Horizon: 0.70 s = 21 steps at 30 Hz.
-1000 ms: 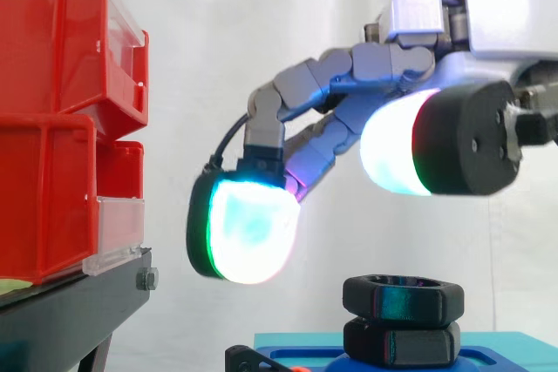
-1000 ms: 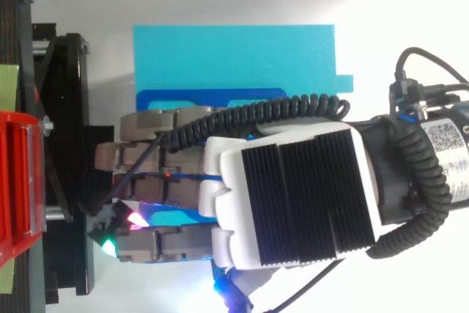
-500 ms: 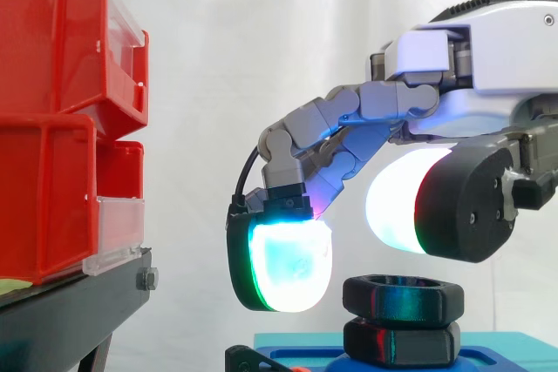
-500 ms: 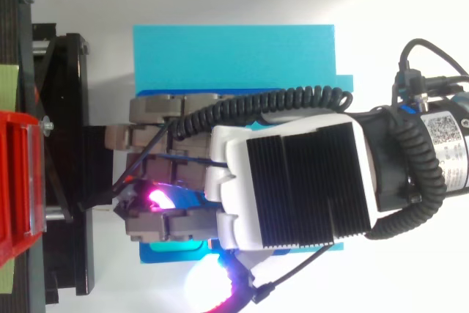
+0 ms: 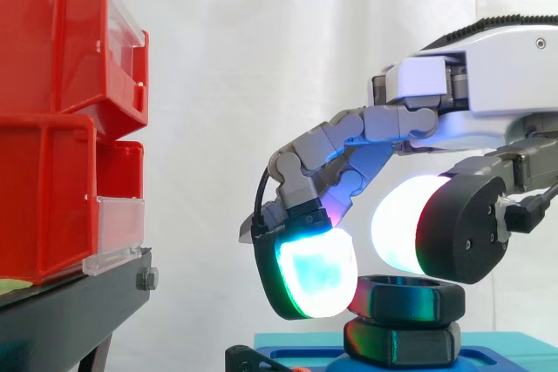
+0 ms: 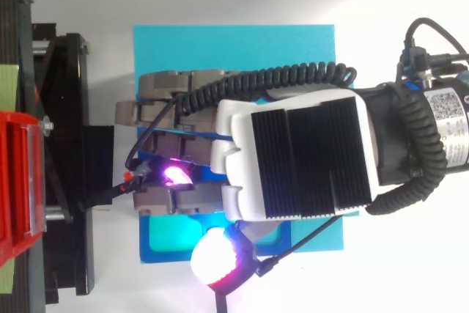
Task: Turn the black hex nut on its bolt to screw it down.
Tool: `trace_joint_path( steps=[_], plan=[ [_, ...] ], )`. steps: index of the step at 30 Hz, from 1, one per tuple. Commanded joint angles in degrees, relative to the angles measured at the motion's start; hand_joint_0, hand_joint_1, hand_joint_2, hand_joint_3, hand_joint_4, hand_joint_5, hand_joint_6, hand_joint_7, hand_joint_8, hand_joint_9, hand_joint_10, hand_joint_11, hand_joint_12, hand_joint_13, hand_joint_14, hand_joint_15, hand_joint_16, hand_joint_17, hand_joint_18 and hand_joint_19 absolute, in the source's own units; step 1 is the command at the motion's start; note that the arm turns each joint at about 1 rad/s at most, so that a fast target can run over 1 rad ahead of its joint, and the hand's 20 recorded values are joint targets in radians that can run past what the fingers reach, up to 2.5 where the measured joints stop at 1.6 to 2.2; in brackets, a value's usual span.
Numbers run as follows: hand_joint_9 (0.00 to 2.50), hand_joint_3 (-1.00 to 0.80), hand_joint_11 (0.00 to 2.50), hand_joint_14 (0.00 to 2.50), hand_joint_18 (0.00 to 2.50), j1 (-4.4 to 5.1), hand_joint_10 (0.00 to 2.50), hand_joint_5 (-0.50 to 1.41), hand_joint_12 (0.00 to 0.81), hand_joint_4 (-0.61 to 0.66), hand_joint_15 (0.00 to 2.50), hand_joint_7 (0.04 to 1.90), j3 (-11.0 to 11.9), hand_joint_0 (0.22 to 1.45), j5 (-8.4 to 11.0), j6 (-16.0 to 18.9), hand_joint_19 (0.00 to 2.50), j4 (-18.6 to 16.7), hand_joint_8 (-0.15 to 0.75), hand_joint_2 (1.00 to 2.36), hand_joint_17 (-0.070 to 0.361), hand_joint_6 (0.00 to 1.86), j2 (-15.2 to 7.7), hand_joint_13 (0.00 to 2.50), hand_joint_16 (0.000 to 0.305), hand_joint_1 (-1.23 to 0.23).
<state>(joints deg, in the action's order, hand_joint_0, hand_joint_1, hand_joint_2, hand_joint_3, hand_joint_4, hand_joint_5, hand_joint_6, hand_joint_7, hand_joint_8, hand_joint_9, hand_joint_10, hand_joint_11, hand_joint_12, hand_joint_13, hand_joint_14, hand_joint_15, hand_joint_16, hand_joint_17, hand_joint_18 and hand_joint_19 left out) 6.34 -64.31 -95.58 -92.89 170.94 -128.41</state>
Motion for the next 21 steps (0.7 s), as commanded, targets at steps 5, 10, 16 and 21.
trace_joint_path(
  steps=[5,10,16,21],
  plan=[
    [0.85,-0.50,0.00,0.00,0.41,-0.54,0.00,0.03,0.332,0.04,0.00,1.50,0.0,0.52,-0.04,-0.2,0.33,0.1,0.193,1.00,0.096,0.50,0.0,0.54,0.043,-0.28],
    [0.86,-0.50,0.00,0.00,0.42,-1.16,0.00,0.04,0.335,0.05,0.00,1.53,0.0,0.52,-0.75,-0.2,0.34,0.1,0.197,1.00,0.096,0.50,0.0,0.56,0.043,-0.26],
    [0.87,-0.50,0.00,0.00,0.43,-1.95,0.00,0.03,0.339,0.10,0.00,1.53,0.0,0.51,-1.89,-0.2,0.34,0.1,0.211,1.00,0.098,0.50,0.0,0.56,0.044,-0.22],
    [0.88,-0.50,0.00,0.00,0.43,-2.91,0.00,0.03,0.345,0.11,0.00,1.51,0.0,0.51,-3.29,-0.2,0.34,0.1,0.221,1.00,0.099,0.50,0.0,0.56,0.044,-0.19]
  ],
)
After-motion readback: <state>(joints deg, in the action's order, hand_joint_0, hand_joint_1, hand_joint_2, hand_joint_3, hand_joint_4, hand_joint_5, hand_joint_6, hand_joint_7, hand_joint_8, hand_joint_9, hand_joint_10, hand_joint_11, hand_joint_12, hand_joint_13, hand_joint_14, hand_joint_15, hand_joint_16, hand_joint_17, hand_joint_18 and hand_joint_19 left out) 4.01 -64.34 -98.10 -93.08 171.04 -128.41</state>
